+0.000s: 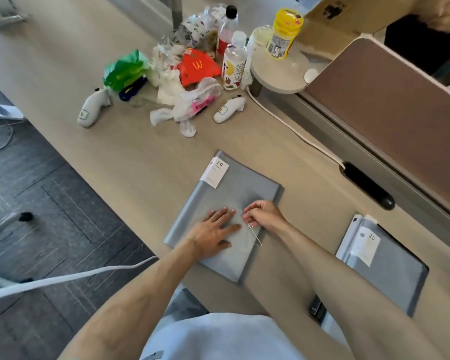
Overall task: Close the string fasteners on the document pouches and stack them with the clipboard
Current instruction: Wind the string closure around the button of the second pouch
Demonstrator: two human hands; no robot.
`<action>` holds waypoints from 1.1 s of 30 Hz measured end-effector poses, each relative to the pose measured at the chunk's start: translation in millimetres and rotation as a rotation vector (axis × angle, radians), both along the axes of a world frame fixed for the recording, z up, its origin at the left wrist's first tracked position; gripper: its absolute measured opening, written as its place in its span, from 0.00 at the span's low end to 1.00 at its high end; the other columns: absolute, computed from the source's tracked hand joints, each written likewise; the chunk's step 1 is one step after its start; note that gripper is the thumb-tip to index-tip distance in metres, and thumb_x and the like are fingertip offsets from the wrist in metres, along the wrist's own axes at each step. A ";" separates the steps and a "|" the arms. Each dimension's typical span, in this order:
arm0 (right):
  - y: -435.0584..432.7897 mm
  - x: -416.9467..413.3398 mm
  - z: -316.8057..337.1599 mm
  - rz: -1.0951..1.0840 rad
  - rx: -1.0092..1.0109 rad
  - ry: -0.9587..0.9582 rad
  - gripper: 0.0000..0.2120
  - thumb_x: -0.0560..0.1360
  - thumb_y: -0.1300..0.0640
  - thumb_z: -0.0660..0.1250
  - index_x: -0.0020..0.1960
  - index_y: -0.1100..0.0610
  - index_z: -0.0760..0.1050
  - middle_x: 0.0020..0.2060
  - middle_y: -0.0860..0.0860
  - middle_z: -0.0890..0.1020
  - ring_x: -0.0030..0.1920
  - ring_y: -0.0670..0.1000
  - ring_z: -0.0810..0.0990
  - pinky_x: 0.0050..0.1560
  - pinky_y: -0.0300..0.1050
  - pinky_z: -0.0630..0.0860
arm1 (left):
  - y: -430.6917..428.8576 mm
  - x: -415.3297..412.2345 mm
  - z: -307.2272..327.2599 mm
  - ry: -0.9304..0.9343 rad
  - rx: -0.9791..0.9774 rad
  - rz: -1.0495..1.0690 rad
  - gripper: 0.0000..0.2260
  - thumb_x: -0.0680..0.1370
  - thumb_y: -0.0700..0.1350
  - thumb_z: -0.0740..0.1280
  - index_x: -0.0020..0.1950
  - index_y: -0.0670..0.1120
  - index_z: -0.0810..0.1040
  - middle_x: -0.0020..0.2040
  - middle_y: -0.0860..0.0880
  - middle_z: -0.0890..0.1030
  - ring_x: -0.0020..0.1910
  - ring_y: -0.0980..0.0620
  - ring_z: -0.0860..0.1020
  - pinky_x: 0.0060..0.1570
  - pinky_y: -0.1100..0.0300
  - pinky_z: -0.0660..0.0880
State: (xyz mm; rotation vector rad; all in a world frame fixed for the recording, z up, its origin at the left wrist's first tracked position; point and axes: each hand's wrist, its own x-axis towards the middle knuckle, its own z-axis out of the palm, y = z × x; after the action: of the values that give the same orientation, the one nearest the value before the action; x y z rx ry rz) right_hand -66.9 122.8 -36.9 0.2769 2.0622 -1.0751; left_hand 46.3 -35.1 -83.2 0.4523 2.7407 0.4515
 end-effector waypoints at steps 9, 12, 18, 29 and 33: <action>33.4 -11.0 8.7 -0.146 -0.015 0.031 0.08 0.71 0.69 0.63 0.40 0.59 0.78 0.38 0.57 0.84 0.38 0.51 0.83 0.36 0.40 0.79 | 16.3 -9.2 11.6 -0.079 -0.154 0.021 0.29 0.78 0.55 0.59 0.77 0.57 0.53 0.79 0.44 0.52 0.77 0.42 0.51 0.74 0.46 0.52; 41.7 -7.4 13.1 -0.122 -0.034 0.012 0.08 0.72 0.67 0.64 0.41 0.56 0.78 0.39 0.53 0.85 0.38 0.48 0.82 0.34 0.37 0.75 | 16.2 -10.0 11.5 -0.066 -0.180 0.015 0.29 0.79 0.56 0.58 0.77 0.57 0.52 0.79 0.46 0.51 0.78 0.44 0.50 0.74 0.46 0.52; 34.9 0.3 24.7 -0.043 -0.148 0.043 0.06 0.72 0.67 0.66 0.41 0.58 0.79 0.43 0.61 0.84 0.42 0.52 0.81 0.49 0.48 0.79 | 15.9 -2.0 16.2 -0.061 -0.161 0.006 0.26 0.78 0.56 0.55 0.76 0.55 0.58 0.78 0.43 0.56 0.76 0.40 0.56 0.72 0.41 0.57; 4.7 -0.2 0.0 0.255 0.060 0.086 0.03 0.62 0.58 0.75 0.32 0.52 0.82 0.35 0.53 0.86 0.40 0.51 0.85 0.51 0.51 0.82 | 13.0 3.9 18.5 -0.032 -0.146 -0.038 0.24 0.78 0.53 0.63 0.74 0.59 0.63 0.77 0.40 0.57 0.76 0.37 0.57 0.70 0.39 0.58; -1.3 -1.0 -3.6 0.247 0.122 0.081 0.04 0.64 0.61 0.74 0.33 0.54 0.82 0.33 0.53 0.86 0.37 0.50 0.85 0.49 0.50 0.83 | 12.8 3.4 15.4 -0.042 -0.204 -0.051 0.28 0.66 0.56 0.76 0.65 0.57 0.75 0.68 0.40 0.75 0.64 0.38 0.75 0.56 0.41 0.76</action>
State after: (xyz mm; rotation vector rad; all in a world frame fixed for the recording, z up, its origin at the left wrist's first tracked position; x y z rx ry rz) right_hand -67.9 121.6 -40.5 0.0375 2.1717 -0.8244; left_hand 49.7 -22.2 -67.9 0.4525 2.6918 0.1647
